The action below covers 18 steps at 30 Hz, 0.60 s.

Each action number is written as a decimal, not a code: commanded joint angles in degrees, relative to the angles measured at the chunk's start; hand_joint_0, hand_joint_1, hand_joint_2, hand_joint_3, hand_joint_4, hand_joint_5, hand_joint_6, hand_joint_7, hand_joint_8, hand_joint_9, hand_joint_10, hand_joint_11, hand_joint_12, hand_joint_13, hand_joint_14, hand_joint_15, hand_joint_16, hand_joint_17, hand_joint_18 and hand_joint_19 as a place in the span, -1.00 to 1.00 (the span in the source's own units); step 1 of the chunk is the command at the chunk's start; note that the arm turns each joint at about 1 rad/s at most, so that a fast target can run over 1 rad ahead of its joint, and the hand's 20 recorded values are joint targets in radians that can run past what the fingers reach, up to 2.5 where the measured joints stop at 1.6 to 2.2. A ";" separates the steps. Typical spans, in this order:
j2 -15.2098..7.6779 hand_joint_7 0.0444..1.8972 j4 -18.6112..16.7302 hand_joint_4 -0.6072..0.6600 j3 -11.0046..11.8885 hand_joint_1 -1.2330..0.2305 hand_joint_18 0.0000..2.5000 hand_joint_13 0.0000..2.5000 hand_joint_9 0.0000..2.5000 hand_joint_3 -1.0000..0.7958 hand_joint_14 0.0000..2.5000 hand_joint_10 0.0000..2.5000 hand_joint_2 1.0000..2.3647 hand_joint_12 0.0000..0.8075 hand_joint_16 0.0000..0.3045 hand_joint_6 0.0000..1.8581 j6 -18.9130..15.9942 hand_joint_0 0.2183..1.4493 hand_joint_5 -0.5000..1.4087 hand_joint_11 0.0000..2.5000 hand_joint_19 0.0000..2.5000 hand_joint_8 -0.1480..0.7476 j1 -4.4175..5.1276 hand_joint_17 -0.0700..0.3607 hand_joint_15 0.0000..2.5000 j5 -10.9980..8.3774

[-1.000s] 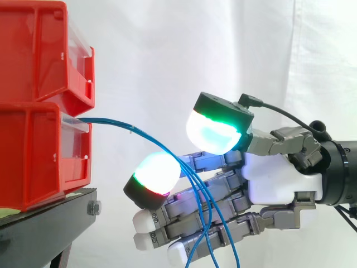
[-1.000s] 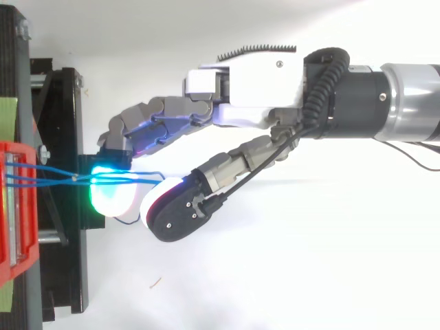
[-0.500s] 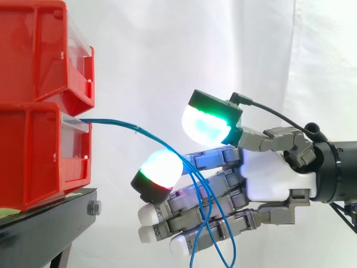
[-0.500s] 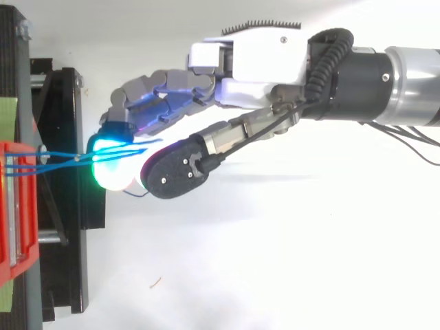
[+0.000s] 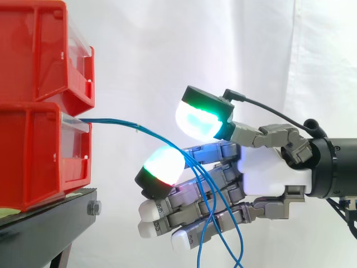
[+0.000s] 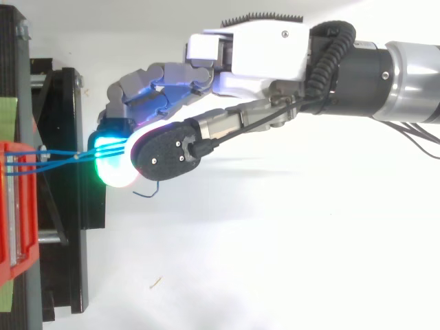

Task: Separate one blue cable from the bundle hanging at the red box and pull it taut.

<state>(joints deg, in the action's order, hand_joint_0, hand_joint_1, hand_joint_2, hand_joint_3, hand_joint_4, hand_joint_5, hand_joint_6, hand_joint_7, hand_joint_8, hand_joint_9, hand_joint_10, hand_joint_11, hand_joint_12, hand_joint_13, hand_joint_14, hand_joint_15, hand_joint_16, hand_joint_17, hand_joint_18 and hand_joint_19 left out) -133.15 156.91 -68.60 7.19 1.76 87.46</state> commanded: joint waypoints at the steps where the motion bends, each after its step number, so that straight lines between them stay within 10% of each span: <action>1: 0.00 0.13 -0.20 0.42 0.13 0.00 -0.52 -0.63 -0.39 -0.31 -1.00 -1.00 -0.99 -0.32 -0.78 -0.46 0.81 -0.30 -0.56 -0.85 -0.80 0.10 -0.01 -0.33 -0.97 -0.01; 9: 0.00 0.23 -0.55 0.36 0.13 -0.24 -0.51 -0.63 -0.39 -0.21 -1.00 -1.00 -0.98 -0.31 -0.79 -0.46 1.51 -0.27 -0.57 -0.82 -0.81 0.10 -0.01 -0.33 -0.96 -2.03; 18: 0.00 0.24 -0.73 0.41 0.13 0.17 -0.51 -0.62 -0.38 -0.44 -1.00 -1.00 -1.00 -0.32 -0.78 -0.46 1.95 -0.40 -0.55 -0.84 -0.80 0.11 -0.09 -0.33 -0.96 -2.82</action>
<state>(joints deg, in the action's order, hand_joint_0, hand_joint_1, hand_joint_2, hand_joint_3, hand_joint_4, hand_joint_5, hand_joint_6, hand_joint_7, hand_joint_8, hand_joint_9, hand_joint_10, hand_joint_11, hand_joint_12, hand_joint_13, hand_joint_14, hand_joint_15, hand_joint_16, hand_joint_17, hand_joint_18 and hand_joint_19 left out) -133.18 156.40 -68.44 9.06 1.71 84.71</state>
